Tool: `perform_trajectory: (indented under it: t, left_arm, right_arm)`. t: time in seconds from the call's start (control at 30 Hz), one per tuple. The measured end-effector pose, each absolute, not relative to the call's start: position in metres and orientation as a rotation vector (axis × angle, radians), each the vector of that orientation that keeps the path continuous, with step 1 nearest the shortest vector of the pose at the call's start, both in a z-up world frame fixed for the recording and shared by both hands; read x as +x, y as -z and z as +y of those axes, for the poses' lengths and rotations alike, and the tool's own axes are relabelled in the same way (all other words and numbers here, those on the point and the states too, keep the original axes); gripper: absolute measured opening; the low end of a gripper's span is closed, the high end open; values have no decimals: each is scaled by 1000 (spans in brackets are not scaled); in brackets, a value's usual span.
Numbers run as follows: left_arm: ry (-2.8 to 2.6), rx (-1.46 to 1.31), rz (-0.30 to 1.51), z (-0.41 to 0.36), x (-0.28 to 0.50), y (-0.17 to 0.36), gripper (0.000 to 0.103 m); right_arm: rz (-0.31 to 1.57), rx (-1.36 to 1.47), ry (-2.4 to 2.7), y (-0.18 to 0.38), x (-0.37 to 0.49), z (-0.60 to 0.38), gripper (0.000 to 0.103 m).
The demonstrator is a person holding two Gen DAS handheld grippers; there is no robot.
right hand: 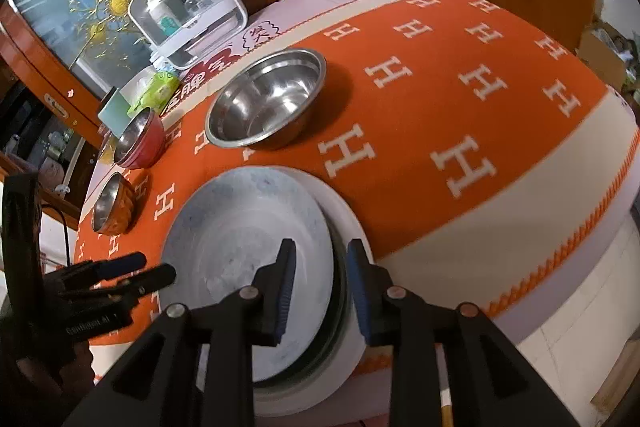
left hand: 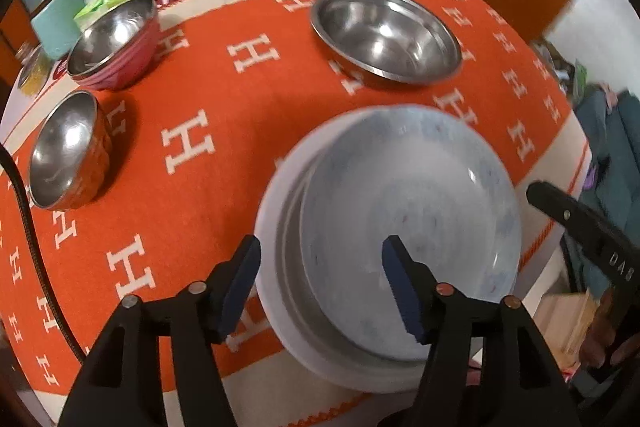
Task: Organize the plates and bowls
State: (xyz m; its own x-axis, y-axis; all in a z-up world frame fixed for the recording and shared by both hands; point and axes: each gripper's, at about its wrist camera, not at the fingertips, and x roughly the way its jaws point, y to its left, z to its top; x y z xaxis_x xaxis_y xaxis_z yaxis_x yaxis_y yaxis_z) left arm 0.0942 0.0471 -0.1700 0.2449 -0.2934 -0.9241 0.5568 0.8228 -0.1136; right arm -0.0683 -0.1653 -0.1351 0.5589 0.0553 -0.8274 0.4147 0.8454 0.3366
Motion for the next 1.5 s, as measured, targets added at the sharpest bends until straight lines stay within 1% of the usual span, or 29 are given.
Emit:
perform_trajectory:
  t: [0.07,0.17,0.23,0.3,0.4,0.63,1.0,1.23,1.5]
  left_arm:
    - [564,238,1187,45,100,165,69]
    - [538,206,1178,39,107,158,74]
    - [521,193,1169,33,111,153,75]
    - [509,188,1158,27,116,148,75]
    - [493,179,1145,15,122,142,79]
    - [455,174,1112,-10,132,133,79]
    - [357,145,1109,-35,153,139,80]
    - [311,72,1129,-41,176,150,80]
    - [278,76,1198,-55,193,174,80]
  right_arm:
    - [968,531,208,133,-63,-169,27]
    - [964,509,174,127,-54,-177,28]
    - [958,494,152,123,-47,-184,34]
    - [949,479,132,118,-41,-189,42]
    - [943,450,97,113,-30,-199,46]
    - [948,402,38,109,-9,-221,46]
    - [929,341,-73,113,29,-241,46]
    - [900,289,-145,120,51,-243,46]
    - [906,247,-197,137,76,-241,46]
